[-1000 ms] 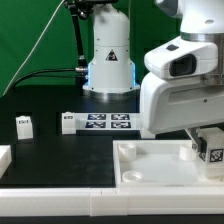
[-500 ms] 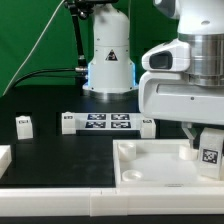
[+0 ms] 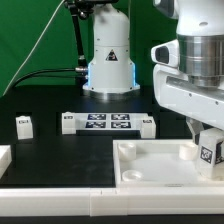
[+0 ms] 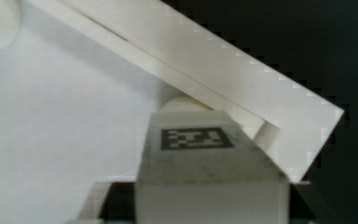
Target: Assemble one leg
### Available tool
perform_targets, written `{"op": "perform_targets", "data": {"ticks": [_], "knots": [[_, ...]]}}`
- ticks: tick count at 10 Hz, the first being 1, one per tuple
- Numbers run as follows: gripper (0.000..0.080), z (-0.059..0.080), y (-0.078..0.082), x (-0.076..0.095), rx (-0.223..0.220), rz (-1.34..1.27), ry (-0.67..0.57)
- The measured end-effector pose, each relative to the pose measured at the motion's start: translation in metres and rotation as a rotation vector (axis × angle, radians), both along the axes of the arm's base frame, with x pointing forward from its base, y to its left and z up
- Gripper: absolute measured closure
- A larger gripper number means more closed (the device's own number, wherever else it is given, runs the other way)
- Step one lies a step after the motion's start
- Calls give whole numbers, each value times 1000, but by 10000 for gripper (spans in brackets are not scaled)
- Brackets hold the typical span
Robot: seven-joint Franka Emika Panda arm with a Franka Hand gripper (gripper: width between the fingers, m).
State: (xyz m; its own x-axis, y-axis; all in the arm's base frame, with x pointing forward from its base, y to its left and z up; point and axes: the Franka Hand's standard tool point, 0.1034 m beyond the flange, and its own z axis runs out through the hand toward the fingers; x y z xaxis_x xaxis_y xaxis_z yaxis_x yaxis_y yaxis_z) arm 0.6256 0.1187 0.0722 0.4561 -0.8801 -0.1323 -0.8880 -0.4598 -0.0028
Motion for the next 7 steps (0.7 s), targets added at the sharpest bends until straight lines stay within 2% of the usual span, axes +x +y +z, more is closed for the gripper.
{"op": "perform_targets", "data": {"ticks": [1,2,3,4,7], "knots": [[432,0,0,0,3,47,-6],[252,0,1,0,6,95,-11],[252,0,4,-1,7,115,-13],[168,0,6,-1,12,216,-25],[150,-1,5,-1,38,703,-82]]}}
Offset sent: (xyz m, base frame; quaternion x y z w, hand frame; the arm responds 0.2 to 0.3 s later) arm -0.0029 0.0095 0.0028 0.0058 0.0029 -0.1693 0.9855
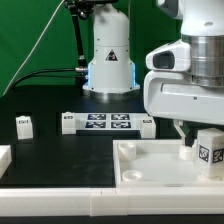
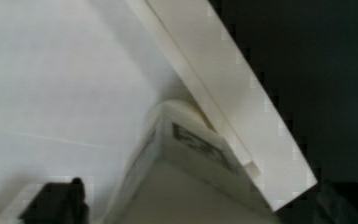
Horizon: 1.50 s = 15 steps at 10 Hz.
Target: Assemble one leg
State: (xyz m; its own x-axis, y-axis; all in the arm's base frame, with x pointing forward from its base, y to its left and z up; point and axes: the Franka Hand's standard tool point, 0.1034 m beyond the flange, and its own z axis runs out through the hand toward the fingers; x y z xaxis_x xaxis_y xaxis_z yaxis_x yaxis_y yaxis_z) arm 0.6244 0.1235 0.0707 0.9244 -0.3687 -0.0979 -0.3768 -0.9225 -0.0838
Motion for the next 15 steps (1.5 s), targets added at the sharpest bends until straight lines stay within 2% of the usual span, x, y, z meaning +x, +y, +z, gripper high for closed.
{"op": "perform_targets", "data": {"ticks": [2,6,8,9,10,13,15], "knots": [[151,0,-2,0,5,247,-27],[151,0,-3,1,18,479,-56],[394,0,-3,1,18,477,-55],[394,0,-4,1,17,477,-56],[508,0,-4,1,17,476,-56],[508,0,-4,1,13,375,-46],[508,-1,-5,1,-7,53,-14]]}}
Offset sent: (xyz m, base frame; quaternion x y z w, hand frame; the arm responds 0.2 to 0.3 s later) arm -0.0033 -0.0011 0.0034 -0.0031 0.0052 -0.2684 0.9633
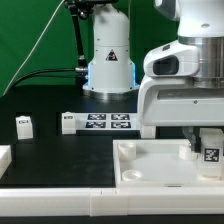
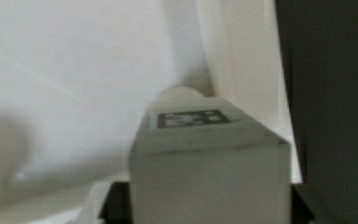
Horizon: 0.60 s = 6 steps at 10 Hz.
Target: Assemble one leg
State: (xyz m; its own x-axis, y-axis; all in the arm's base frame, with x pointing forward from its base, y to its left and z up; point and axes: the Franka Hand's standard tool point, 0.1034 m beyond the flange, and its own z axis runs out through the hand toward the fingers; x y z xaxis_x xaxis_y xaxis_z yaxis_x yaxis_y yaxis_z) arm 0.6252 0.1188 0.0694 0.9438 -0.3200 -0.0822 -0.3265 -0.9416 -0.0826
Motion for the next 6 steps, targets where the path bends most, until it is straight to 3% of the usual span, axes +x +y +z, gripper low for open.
{"op": "perform_targets", "data": {"ticks": [6], "knots": [[507,0,0,0,-44,-722,97]]}}
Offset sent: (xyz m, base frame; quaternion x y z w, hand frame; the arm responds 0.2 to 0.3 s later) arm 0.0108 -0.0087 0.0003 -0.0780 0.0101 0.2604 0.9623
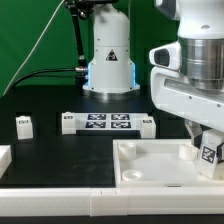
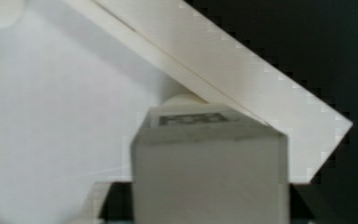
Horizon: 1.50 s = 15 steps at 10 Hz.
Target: Assemble one leg
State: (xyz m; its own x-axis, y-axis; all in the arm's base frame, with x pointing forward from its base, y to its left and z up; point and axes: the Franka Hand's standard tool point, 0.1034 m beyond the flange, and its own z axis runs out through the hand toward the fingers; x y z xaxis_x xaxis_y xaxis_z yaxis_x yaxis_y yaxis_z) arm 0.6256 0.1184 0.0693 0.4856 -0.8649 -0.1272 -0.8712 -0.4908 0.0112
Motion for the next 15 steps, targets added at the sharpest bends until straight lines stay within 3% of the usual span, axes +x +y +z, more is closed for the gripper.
{"op": "perform_targets", "data": {"ticks": [4,5,6,7,15], "knots": [[506,0,0,1,-10,-192,15],[284,0,1,0,-9,-182,14],[284,0,4,0,-6,-142,10],[178,0,7,-1,-4,-112,8],[151,0,3,0,56,854,-94]]}}
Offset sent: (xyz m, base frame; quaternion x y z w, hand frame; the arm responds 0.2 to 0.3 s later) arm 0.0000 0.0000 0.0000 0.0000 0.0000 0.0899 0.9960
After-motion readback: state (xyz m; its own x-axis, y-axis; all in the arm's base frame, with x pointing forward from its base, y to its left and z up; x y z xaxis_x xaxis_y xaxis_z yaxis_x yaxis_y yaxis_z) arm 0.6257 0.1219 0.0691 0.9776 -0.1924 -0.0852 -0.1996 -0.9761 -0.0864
